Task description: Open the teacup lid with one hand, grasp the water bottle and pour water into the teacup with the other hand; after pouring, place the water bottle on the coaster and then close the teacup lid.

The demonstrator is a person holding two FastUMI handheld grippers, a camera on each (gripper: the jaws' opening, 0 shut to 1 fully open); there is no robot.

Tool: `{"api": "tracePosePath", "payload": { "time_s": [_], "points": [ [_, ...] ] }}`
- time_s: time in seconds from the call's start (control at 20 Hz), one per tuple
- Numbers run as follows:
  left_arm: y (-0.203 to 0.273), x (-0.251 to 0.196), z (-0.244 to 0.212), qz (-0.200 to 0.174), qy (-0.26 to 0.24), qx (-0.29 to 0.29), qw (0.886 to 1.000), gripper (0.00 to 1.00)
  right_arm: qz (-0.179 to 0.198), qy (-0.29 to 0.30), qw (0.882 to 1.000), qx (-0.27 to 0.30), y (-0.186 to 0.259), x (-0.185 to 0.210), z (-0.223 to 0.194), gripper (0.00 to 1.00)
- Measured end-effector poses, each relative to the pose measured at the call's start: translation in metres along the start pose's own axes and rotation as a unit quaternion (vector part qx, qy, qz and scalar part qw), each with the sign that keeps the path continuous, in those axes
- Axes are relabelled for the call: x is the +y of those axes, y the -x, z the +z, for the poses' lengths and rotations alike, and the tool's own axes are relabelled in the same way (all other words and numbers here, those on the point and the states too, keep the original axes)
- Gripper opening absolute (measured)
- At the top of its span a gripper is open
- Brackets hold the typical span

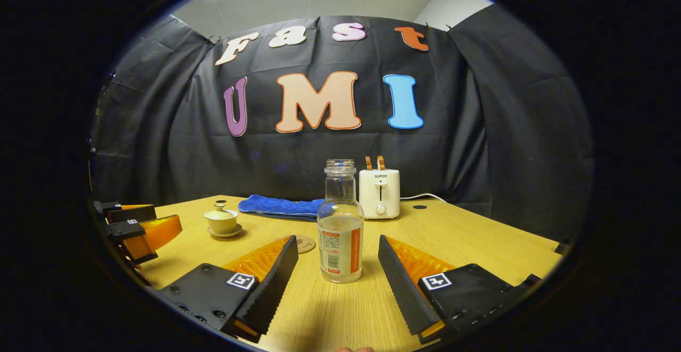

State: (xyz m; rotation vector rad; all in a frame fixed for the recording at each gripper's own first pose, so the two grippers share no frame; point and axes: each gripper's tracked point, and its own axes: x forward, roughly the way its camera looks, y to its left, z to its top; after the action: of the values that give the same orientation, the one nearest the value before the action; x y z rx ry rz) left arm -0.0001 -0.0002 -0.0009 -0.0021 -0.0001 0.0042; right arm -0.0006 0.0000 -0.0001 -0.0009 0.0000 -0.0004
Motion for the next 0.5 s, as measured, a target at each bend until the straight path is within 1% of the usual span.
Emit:
{"api": "tracePosePath", "payload": {
  "time_s": [0.15,0.25,0.3,0.35,0.4,0.45,0.5],
  "points": [
    [0.0,-0.001,-0.001,-0.001,0.0,0.0,1.0,0.95,-0.002,-0.001,1.0,0.003,-0.001,-0.001,-0.002,0.99],
    [0.0,-0.001,0.0,-0.002,0.0,-0.001,1.0,0.95,-0.002,-0.002,1.0,0.012,-0.005,0.001,-0.005,0.94],
    [-0.001,-0.001,0.0,-0.002,0.0,0.0,1.0,0.95,-0.001,-0.002,1.0,0.017,-0.009,0.003,-0.007,0.96],
    [0.0,-0.001,-0.001,-0.002,0.0,0.0,1.0,0.95,-0.001,-0.002,1.0,0.022,-0.012,0.004,-0.008,0.96],
    [0.0,-0.001,0.0,-0.002,0.0,-0.001,1.0,0.95,-0.001,-0.001,1.0,0.027,-0.015,0.005,-0.009,0.94],
    [0.0,0.0,-0.001,-0.002,0.0,-0.001,1.0,0.95,-0.002,-0.001,0.999,0.032,-0.019,0.006,-0.012,0.96],
    [0.0,-0.001,0.0,-0.003,0.0,0.0,1.0,0.95,-0.002,-0.002,0.999,0.038,-0.024,0.007,-0.013,0.96]
  ]
}}
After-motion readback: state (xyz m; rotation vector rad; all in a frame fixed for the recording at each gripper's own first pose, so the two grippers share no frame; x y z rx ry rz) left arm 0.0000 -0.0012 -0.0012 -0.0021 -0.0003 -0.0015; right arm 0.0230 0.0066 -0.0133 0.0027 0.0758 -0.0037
